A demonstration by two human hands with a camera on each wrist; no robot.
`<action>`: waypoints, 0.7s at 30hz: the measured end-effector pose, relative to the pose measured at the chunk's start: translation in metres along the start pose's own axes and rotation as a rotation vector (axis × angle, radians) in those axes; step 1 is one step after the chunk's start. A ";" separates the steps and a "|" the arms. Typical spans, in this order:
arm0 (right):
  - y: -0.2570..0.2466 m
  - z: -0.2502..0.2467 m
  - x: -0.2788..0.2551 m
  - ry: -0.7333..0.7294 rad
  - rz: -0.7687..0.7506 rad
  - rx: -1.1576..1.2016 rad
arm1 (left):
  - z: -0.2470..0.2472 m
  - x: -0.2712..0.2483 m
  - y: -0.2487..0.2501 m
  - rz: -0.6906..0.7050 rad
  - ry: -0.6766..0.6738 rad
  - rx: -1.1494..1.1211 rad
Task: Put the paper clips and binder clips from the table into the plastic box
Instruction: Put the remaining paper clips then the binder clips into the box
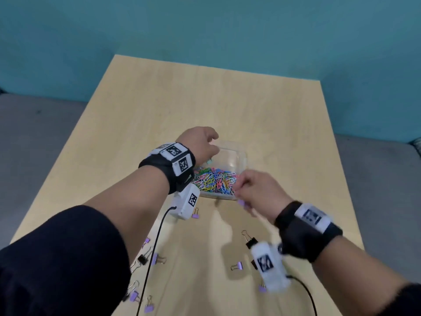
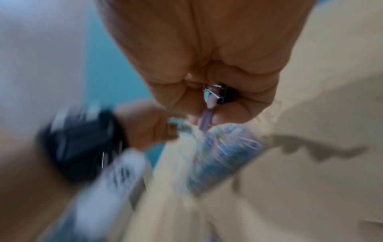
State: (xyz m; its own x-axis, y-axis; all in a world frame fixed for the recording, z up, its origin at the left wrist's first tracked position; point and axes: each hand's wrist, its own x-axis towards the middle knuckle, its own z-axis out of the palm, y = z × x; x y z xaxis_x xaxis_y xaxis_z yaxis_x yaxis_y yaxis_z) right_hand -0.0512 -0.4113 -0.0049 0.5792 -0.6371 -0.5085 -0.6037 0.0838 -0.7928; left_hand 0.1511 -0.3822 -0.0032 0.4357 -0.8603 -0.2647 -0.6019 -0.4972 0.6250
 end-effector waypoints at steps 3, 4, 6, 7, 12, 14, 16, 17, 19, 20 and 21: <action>-0.032 -0.018 0.024 0.035 0.085 0.488 | -0.013 -0.015 -0.018 -0.001 0.143 -0.179; -0.040 -0.019 0.032 0.042 0.082 0.532 | -0.017 -0.022 -0.028 -0.019 0.186 -0.221; -0.052 -0.016 0.048 0.085 0.064 0.513 | -0.024 -0.041 -0.053 -0.097 0.230 -0.282; -0.057 -0.013 0.054 0.120 0.060 0.472 | -0.026 -0.052 -0.067 -0.146 0.236 -0.289; -0.069 0.001 0.070 0.096 0.095 0.355 | -0.022 -0.107 -0.125 -0.358 0.167 -0.137; -0.070 0.001 0.062 0.045 0.103 0.279 | -0.019 -0.123 -0.139 -0.402 0.155 -0.094; -0.072 -0.004 0.050 0.051 0.057 0.214 | -0.017 -0.135 -0.148 -0.441 0.173 -0.080; -0.070 -0.008 0.043 0.072 0.014 0.186 | -0.016 -0.141 -0.152 -0.459 0.188 -0.083; -0.061 -0.018 0.027 0.117 -0.059 0.151 | -0.015 -0.150 -0.158 -0.489 0.215 -0.093; -0.053 -0.022 0.019 0.136 -0.075 0.136 | -0.015 -0.155 -0.159 -0.500 0.224 -0.096; -0.044 -0.025 0.009 0.149 -0.082 0.116 | -0.015 -0.160 -0.159 -0.507 0.228 -0.097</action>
State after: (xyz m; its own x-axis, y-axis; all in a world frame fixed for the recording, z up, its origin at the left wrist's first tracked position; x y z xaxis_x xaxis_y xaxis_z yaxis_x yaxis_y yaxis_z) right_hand -0.0332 -0.4399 0.0339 0.5306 -0.7513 -0.3923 -0.4859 0.1096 -0.8671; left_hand 0.1871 -0.1639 -0.0496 0.7943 -0.4647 -0.3913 -0.2198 -0.8203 0.5281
